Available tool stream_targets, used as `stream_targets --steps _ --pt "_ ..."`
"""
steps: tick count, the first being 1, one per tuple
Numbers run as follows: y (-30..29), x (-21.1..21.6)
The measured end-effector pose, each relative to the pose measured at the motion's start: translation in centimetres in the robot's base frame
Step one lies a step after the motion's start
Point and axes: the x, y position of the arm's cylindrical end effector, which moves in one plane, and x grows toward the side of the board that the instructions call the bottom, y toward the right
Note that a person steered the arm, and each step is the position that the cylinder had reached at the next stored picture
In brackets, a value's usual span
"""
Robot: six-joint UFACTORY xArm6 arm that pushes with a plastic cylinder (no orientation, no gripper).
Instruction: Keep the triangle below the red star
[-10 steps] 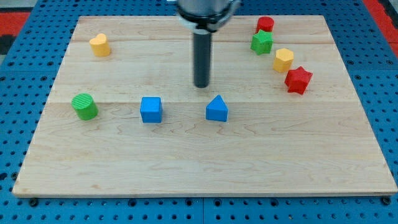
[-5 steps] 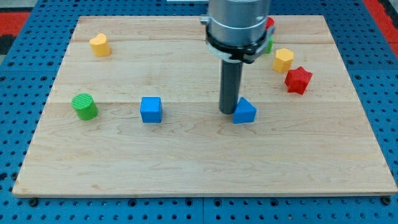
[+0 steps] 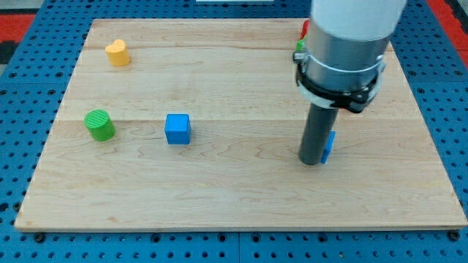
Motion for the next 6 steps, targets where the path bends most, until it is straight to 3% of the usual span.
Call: stream_targets --steps 2,4,5,6 --pt "2.3 -4.2" --pt "3.7 -4.9" --pt "0.3 -4.1" --pt "-4.9 -0.3"
